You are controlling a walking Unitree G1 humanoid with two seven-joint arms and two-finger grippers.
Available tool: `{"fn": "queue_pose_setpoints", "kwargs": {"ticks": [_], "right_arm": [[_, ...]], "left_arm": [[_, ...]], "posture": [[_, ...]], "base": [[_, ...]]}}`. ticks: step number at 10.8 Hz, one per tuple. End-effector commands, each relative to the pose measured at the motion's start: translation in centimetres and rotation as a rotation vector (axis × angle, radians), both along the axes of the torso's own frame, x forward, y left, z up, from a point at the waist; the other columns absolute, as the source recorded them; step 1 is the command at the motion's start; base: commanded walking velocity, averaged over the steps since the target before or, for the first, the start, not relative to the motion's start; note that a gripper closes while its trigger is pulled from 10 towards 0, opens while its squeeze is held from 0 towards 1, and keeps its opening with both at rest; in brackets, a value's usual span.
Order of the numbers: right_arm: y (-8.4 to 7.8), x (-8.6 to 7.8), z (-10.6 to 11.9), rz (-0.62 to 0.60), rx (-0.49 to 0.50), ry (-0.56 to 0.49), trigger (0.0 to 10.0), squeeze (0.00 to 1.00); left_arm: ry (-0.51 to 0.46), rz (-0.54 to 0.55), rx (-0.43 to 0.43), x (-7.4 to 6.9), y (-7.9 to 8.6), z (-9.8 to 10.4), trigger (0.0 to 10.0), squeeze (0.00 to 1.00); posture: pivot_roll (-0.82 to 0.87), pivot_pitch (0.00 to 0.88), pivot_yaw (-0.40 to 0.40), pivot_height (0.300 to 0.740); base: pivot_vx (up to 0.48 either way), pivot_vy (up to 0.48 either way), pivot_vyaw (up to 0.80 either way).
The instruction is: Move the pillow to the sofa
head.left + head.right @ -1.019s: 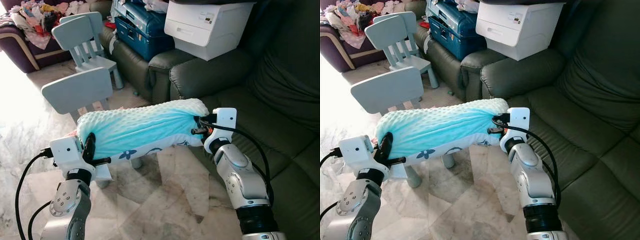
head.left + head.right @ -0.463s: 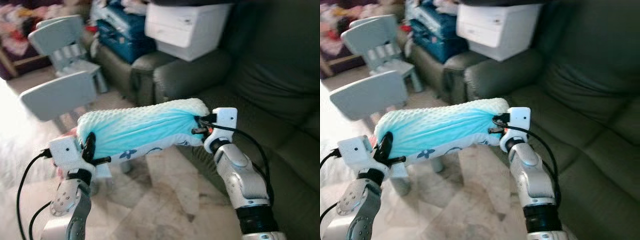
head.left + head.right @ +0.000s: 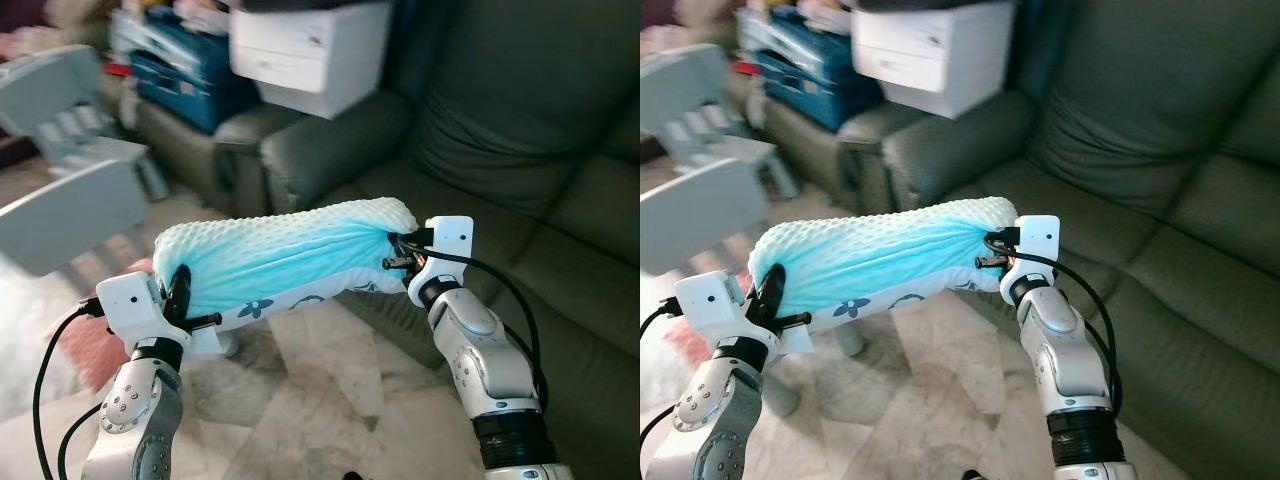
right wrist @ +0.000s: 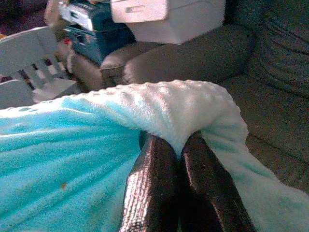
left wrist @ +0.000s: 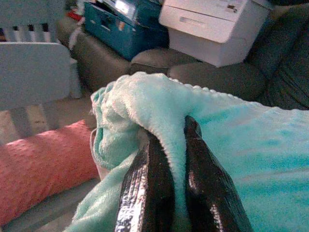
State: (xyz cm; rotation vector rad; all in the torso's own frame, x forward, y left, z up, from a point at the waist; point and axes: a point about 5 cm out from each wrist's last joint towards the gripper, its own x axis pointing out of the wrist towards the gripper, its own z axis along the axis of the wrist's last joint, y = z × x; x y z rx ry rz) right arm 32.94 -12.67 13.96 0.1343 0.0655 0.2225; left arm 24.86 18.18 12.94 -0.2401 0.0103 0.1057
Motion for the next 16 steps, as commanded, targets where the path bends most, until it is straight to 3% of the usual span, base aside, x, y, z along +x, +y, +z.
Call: {"fn": "queue_pose_setpoints", "kwargs": {"ticks": [1, 5, 7, 9, 13, 16], "right_arm": [[-0.4, 0.1, 0.6, -0.017, 0.002, -0.025, 10.0, 0.00], [-0.5, 0.1, 0.7, -0.020, -0.001, -0.027, 10.0, 0.00], [-0.5, 0.1, 0.8, -0.019, -0.003, -0.028, 10.0, 0.00], [-0.5, 0.1, 0.7, -0.017, -0.002, -0.027, 10.0, 0.00], [-0.5, 0.1, 0.8, -0.016, -0.003, -0.028, 10.0, 0.00], [-0.5, 0.2, 0.8, -0.012, -0.008, -0.029, 10.0, 0.00]], "left_arm": [[-0.024, 0.005, -0.028, -0.2, 0.4, 0.4, 10.0, 0.00], [-0.050, -0.007, -0.012, 0.0, 0.4, 0.8, 10.0, 0.00], [-0.068, -0.012, 0.064, 0.3, 1.1, 1.2, 10.0, 0.00], [-0.084, -0.016, 0.022, 0.4, 1.5, 1.5, 10.0, 0.00], [-0.079, 0.001, 0.070, 0.6, 2.1, 1.5, 10.0, 0.00], [-0.066, -0.001, 0.045, 0.6, 1.4, 1.1, 10.0, 0.00]], "posture": [[-0.18, 0.089, 0.058, 0.740], [-0.18, 0.092, 0.057, 0.740], [-0.18, 0.092, 0.057, 0.740], [-0.18, 0.091, 0.059, 0.740], [-0.18, 0.083, 0.057, 0.740], [-0.19, 0.078, 0.055, 0.740]], "base": [[0.000, 0.000, -0.77], [0.000, 0.000, -0.77], [0.000, 0.000, -0.77], [0.000, 0.000, -0.77], [0.000, 0.000, -0.77], [0.000, 0.000, -0.77]]}}
